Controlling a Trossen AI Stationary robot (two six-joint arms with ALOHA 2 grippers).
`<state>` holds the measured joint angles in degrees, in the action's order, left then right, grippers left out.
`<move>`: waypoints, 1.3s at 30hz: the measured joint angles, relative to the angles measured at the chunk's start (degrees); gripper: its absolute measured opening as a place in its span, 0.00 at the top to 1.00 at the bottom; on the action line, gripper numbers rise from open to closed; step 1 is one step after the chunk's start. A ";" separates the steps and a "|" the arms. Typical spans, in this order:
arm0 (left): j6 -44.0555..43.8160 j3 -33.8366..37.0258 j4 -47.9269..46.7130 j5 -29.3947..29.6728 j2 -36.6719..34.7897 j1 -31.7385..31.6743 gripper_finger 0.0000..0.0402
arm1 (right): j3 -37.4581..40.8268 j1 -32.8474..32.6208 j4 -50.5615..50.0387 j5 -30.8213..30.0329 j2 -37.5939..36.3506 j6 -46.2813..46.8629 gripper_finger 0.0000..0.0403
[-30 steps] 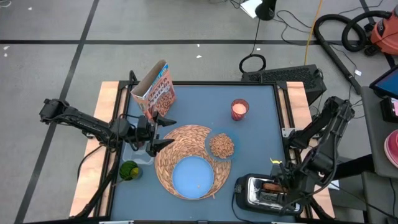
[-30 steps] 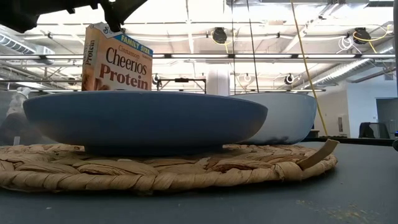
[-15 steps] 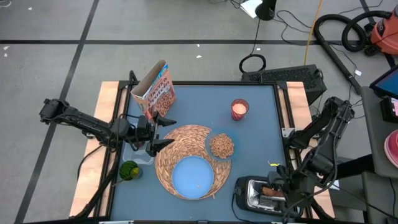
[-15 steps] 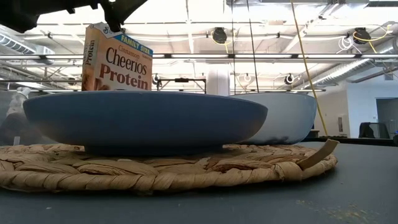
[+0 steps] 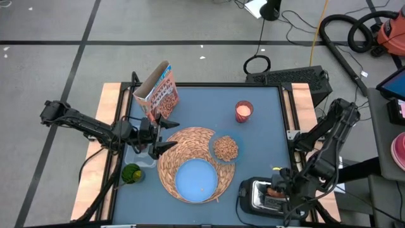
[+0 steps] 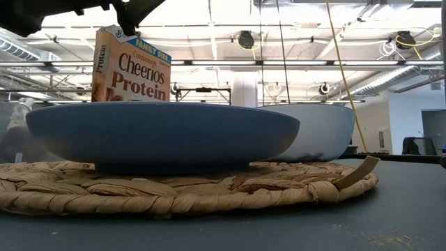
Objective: Arrange a breakfast setting
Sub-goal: Put the bagel on the blue plate
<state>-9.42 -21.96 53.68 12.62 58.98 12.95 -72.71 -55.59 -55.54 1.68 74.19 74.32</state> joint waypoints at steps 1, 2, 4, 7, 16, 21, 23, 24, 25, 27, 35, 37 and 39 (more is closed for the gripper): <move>0.00 0.00 0.01 0.00 0.00 0.00 0.02 | 0.63 0.02 0.17 0.96 0.00 0.04 0.04; -0.01 0.00 -0.01 0.00 0.00 0.00 0.02 | 1.29 0.05 0.59 1.69 -0.02 0.39 0.04; -0.01 0.00 0.00 0.00 0.00 0.00 0.02 | 2.17 0.08 1.45 2.56 -0.11 1.12 0.06; -0.01 0.00 0.00 0.00 0.00 0.00 0.02 | 2.39 0.10 1.35 2.82 -0.17 1.29 0.12; -0.01 0.01 0.00 0.00 0.00 0.00 0.02 | 2.62 0.13 1.77 1.94 -2.61 2.65 0.40; -0.01 0.02 0.00 0.00 0.00 -0.01 0.02 | 2.62 0.13 1.83 1.13 -3.82 3.04 0.56; -0.01 0.02 0.01 0.00 0.00 0.00 0.02 | 2.62 0.13 1.78 0.98 -4.04 3.04 0.63; -0.01 0.02 0.01 0.00 0.00 -0.02 0.02 | 2.62 0.13 1.77 0.58 -4.04 3.03 0.66; -0.01 0.02 0.01 0.00 0.00 0.00 0.02 | 2.62 0.13 1.77 0.04 -4.04 3.03 0.69; -0.01 0.02 -0.01 0.00 0.00 0.00 0.02 | 2.62 0.13 1.76 -0.11 -4.04 3.02 0.74; -0.01 0.02 -0.01 -0.02 0.00 0.00 0.02 | 2.62 0.13 1.85 -0.11 -4.18 3.22 0.83; -0.01 0.02 0.00 -0.01 0.00 -0.01 0.02 | 2.62 0.13 1.85 -0.11 -4.44 3.22 0.84; -0.01 0.02 0.01 -0.02 0.00 0.00 0.02 | 2.61 0.13 1.79 -0.16 -4.84 3.28 0.85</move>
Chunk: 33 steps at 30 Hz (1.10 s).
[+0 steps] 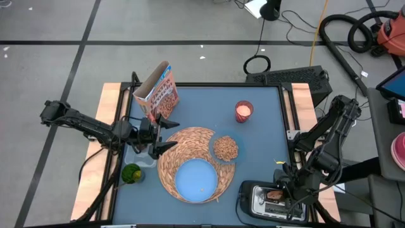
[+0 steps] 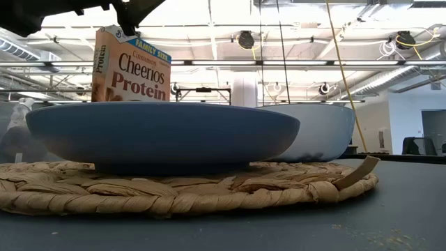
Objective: Arrange a breakfast setting
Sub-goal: Put the bagel on the blue plate
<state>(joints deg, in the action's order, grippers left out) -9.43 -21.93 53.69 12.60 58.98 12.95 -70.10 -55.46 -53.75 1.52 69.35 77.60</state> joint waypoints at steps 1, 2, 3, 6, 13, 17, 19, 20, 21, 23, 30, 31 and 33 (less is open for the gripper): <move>0.08 0.00 0.00 0.01 0.00 0.00 0.02 | 0.00 0.00 -0.09 -0.16 -0.27 0.29 0.85; 0.13 -0.01 -0.01 0.02 0.00 -0.01 0.02 | -0.01 0.00 -0.32 -0.40 -0.57 0.71 0.85; 0.13 0.00 -0.02 0.01 0.00 -0.02 0.02 | -0.01 0.00 -0.70 -1.04 -0.89 1.08 0.85; 0.17 0.00 -0.02 0.02 0.00 0.00 0.02 | -0.01 0.00 -1.59 -1.71 -1.94 1.19 0.85; 0.22 0.00 0.00 0.02 0.00 -0.01 0.02 | -0.01 0.00 -2.26 -3.21 -4.49 1.23 0.85; 0.20 0.00 -0.01 0.02 0.00 0.00 0.02 | -0.03 0.00 -2.19 -4.54 -6.30 1.26 0.85; 0.21 0.00 -0.01 0.02 0.00 0.00 0.02 | -0.03 0.00 -2.17 -4.74 -7.28 1.49 0.85; 0.20 0.00 -0.02 0.02 0.00 -0.02 0.02 | -0.03 0.00 -2.17 -4.76 -7.66 1.84 0.85; 0.20 0.00 -0.02 0.02 0.00 -0.01 0.02 | -0.05 0.00 -2.19 -4.81 -8.13 2.23 0.85; 0.20 0.00 0.00 0.00 0.00 -0.02 0.02 | -0.05 0.00 -2.20 -4.88 -8.86 2.77 0.85; 0.20 0.00 -0.02 0.01 0.00 -0.02 0.02 | -0.07 0.21 -1.80 -7.17 -11.03 2.87 0.85; 0.20 0.00 -0.01 0.02 0.00 -0.01 0.02 | -0.07 0.49 -1.38 -7.64 -11.37 2.87 0.85; 0.20 0.00 -0.02 0.01 0.00 -0.02 0.02 | -0.08 1.18 -0.41 -7.83 -12.06 2.82 0.85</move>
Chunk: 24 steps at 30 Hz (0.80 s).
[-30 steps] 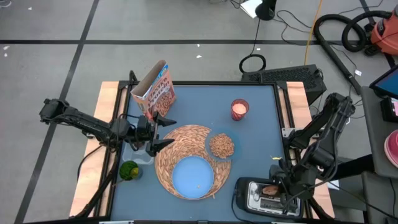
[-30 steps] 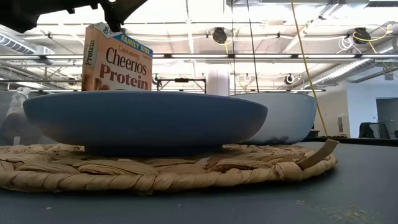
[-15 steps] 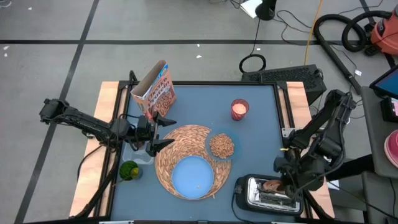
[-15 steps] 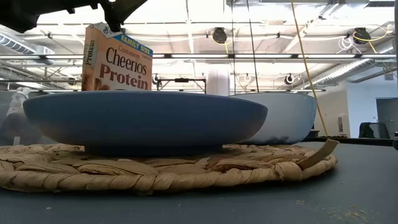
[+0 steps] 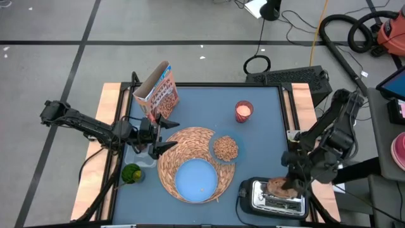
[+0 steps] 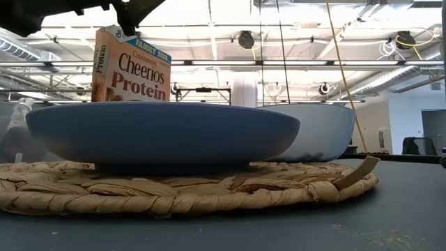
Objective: Arrange a breakfast setting
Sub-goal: Put the bagel on the blue plate
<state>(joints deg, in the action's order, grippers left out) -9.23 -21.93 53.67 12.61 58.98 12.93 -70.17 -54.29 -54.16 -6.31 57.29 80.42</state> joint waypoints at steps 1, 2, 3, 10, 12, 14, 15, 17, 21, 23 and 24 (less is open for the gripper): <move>-0.01 0.00 0.02 0.01 0.00 0.01 0.02 | -0.02 0.45 0.21 -0.06 -0.33 -0.12 0.85; 0.00 0.00 0.02 -0.01 0.00 0.01 0.02 | -0.02 0.97 0.49 -0.31 -0.55 -0.49 0.85; -0.02 0.00 0.02 -0.01 0.00 0.01 0.02 | -0.02 1.42 0.87 -0.99 -0.77 -0.99 0.85; -0.02 0.00 0.00 0.02 0.00 0.02 0.02 | -0.02 5.81 7.18 -4.47 -1.27 -5.86 0.85; -0.02 0.00 0.02 -0.01 0.00 -0.01 0.02 | -0.02 7.40 9.72 -4.45 -0.94 -7.81 0.85; -0.02 0.00 0.00 -0.01 0.00 0.02 0.02 | -0.02 9.24 12.08 -4.45 -0.35 -9.80 0.85; -0.02 0.00 0.01 0.01 0.00 0.00 0.02 | -0.02 10.10 13.09 -4.43 0.05 -10.87 0.85; -0.02 0.00 0.01 0.00 0.00 0.01 0.02 | -0.02 11.90 15.24 -4.43 1.08 -12.72 0.85; -0.02 0.00 0.00 0.00 0.00 0.02 0.02 | -0.02 15.55 20.24 -4.10 3.71 -16.65 0.85; -0.02 0.00 0.02 0.01 0.00 0.00 0.02 | -0.02 17.15 22.79 -3.55 5.05 -18.44 0.85; -0.02 0.00 0.00 0.01 0.02 0.02 0.02 | -0.02 18.03 24.09 -2.42 5.67 -19.46 0.85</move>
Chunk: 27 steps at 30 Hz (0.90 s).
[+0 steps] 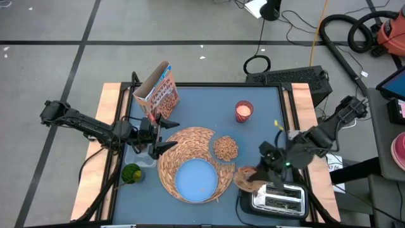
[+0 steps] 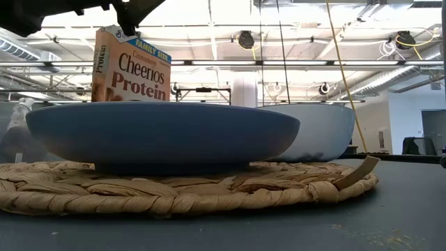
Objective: Arrange a breakfast setting
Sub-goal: Put the bagel on the blue plate
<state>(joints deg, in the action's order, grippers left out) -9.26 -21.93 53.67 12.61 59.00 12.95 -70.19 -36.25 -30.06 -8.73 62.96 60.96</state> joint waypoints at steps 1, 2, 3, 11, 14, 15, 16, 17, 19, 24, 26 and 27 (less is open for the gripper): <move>0.00 0.00 0.00 0.01 -0.02 0.00 0.02 | 0.00 0.88 1.30 0.98 0.73 -1.02 0.85; 0.00 0.00 0.00 -0.01 -0.02 -0.02 0.02 | 0.00 1.76 2.58 1.68 1.47 -2.00 0.85; 0.00 0.00 0.00 0.01 -0.02 0.00 0.02 | 0.00 2.58 3.78 2.27 2.23 -2.96 0.85; 0.00 0.00 0.00 0.00 -0.01 -0.01 0.02 | 0.00 9.20 13.46 10.44 9.68 -6.65 0.85; 0.00 0.00 0.00 -0.01 0.00 -0.02 0.02 | 0.00 11.53 17.71 14.19 13.39 -7.45 0.85; 0.00 0.00 0.00 -0.01 0.00 0.00 0.02 | 0.00 12.21 19.06 15.46 14.71 -8.07 0.85; 0.00 0.00 0.00 -0.01 0.00 -0.02 0.02 | 0.00 12.95 20.56 16.79 16.09 -8.63 0.85; 0.00 0.00 0.00 -0.01 0.00 -0.02 0.02 | 0.00 13.65 22.29 18.05 17.48 -9.16 0.85; 0.00 0.00 0.00 -0.01 0.00 0.00 0.02 | 0.00 14.91 25.43 20.49 20.30 -9.65 0.85; 0.00 0.00 0.01 -0.01 0.00 -0.01 0.02 | 0.00 17.86 33.12 26.43 26.81 -9.99 0.85; 0.00 0.00 0.00 -0.01 0.00 -0.02 0.02 | 0.00 19.04 35.78 28.41 29.35 -10.91 0.85; 0.00 0.00 0.00 0.00 0.00 -0.01 0.02 | 0.00 19.48 36.68 29.05 30.48 -11.07 0.85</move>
<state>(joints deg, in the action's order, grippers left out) -9.26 -21.93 53.67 12.61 59.00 12.94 -70.19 -16.77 6.62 20.32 93.44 49.89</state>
